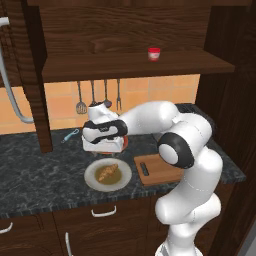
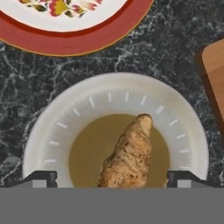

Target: From the different types of pastries on the counter, select a croissant and place it on the cutting board. Then retrieve a jar of jam from the cabinet and place it alongside the croissant on the cutting board.

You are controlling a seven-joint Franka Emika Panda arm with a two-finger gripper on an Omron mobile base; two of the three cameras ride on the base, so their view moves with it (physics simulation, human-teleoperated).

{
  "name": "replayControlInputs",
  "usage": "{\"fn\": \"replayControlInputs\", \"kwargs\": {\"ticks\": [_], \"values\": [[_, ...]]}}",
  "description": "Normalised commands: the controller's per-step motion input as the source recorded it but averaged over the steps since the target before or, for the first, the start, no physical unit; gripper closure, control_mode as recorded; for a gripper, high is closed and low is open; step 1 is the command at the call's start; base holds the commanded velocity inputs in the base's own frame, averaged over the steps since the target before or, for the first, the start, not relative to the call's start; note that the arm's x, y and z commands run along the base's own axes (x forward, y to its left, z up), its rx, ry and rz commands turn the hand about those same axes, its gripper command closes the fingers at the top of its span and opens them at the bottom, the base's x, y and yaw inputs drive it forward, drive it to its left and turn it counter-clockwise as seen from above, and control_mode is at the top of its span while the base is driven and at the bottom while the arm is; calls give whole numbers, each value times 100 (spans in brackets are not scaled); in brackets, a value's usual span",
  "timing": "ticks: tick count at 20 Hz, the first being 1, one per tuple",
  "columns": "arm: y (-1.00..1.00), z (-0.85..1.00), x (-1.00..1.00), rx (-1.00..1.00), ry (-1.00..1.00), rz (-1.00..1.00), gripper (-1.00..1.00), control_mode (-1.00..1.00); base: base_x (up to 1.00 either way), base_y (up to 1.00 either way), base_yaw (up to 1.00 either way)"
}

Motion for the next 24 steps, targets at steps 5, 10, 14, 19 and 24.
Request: {"fn": "replayControlInputs", "kwargs": {"ticks": [5, 10, 14, 19, 24], "values": [[0, -30, -5, -1, 2, 0, -100, -100, 0, 0, 0], [-3, -20, -9, -4, 6, 0, -100, -100, 0, 0, 0], [-9, -5, -5, 2, 0, 0, -100, -100, 0, 0, 0], [-15, -14, -8, 6, 0, 0, -100, -100, 0, 0, 0], [0, -25, -2, 2, 0, 0, -100, -100, 0, 0, 0]]}}
